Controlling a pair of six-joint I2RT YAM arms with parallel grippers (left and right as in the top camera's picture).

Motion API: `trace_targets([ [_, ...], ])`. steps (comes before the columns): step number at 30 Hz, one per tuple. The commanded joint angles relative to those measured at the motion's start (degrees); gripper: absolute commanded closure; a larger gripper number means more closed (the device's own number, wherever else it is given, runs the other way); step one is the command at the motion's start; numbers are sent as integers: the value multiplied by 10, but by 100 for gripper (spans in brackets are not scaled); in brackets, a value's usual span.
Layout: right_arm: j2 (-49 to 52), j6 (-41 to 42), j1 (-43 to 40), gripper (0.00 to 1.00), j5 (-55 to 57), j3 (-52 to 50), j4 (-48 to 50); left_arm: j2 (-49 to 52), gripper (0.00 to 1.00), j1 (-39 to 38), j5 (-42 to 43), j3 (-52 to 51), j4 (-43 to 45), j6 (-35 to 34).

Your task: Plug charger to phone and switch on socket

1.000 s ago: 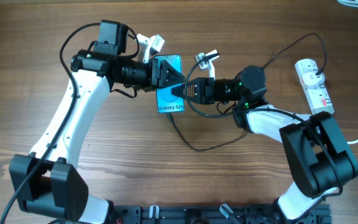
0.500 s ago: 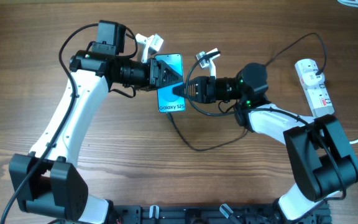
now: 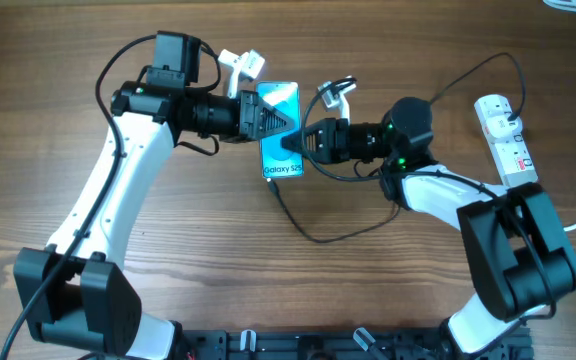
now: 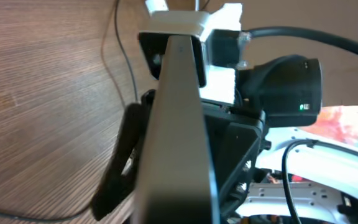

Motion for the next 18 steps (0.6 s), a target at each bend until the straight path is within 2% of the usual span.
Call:
trace_targets([
  [1, 15, -8, 7, 25, -5, -10, -3, -20, 96, -12, -107, 16, -22, -24],
  [4, 15, -48, 7, 18, -16, -10, -24, -20, 96, -12, -259, 16, -56, -65],
  [6, 15, -106, 7, 16, -15, -10, -93, -20, 96, -12, -354, 16, -77, -94],
  [8, 15, -181, 7, 16, -9, -10, -176, -20, 96, -12, -414, 16, -92, -115],
  [11, 15, -311, 7, 15, 18, -10, -310, -14, 96, -13, -472, 13, -107, -148],
  [13, 15, -391, 7, 7, 56, -10, -397, -4, 96, -18, -486, 8, -108, -155],
  [15, 15, -437, 7, 0, 135, -10, -491, 14, 96, -30, -502, 0, -108, -168],
  [18, 15, -448, 9, 0, 287, -10, -594, 50, 96, -55, -568, -9, -106, -197],
])
